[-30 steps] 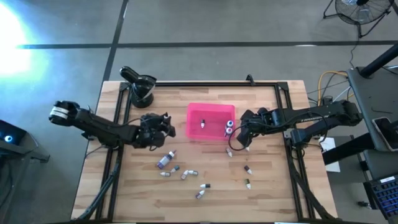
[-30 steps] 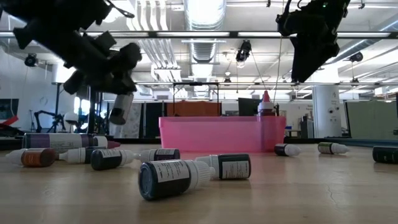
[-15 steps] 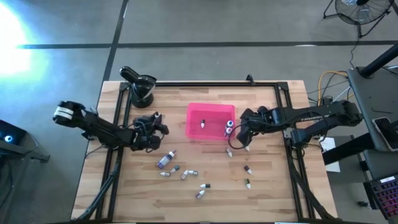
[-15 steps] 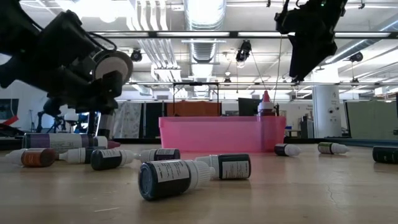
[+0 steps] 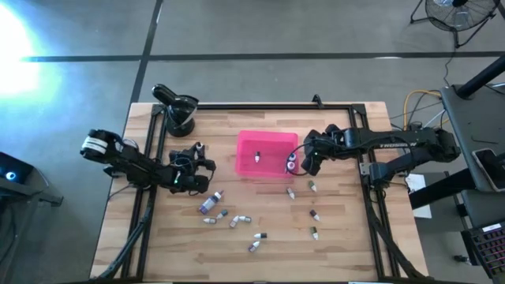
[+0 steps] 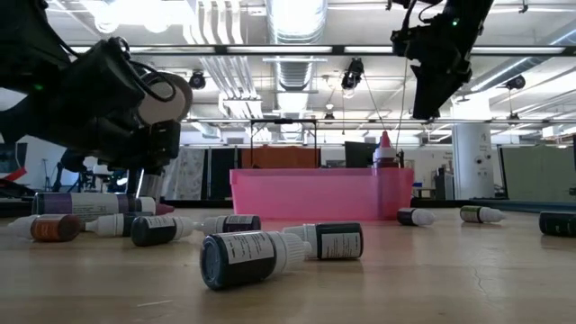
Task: Pick & Place food coloring
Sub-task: Put the large black food coloring bottle into the pink bin
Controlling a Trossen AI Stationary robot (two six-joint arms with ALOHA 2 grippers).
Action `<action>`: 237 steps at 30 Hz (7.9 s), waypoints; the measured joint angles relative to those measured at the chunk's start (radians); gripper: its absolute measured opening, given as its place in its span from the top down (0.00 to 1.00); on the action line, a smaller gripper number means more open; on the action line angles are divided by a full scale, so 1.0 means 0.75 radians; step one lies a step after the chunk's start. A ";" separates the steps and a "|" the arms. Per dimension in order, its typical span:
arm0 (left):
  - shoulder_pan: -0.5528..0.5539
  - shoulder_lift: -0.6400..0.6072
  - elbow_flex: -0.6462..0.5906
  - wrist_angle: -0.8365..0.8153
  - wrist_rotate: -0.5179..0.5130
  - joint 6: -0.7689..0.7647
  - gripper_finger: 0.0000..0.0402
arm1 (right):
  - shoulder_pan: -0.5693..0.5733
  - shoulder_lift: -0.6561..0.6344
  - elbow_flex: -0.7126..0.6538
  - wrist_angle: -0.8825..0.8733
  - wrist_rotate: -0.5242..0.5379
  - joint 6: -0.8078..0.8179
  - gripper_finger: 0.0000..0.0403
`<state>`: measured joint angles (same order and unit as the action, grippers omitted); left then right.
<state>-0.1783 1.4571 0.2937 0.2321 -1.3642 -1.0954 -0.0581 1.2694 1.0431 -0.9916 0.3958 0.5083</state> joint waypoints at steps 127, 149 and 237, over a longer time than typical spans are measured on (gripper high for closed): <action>-0.390 -0.186 0.352 -0.966 1.385 -0.915 0.77 | -0.063 0.000 -0.150 0.229 -0.008 -0.148 0.47; -0.028 -0.251 0.986 -2.045 2.485 -0.126 0.81 | -0.063 0.000 -0.150 0.246 -0.006 -0.155 0.47; -0.741 -0.247 0.956 -1.974 2.064 -1.350 0.55 | -0.099 0.000 -0.150 0.334 0.099 -0.166 0.47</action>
<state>-0.7339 1.2716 1.0110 -1.2480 0.1841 -2.1077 -0.1322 1.2694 0.9306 -0.7414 0.4698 0.3839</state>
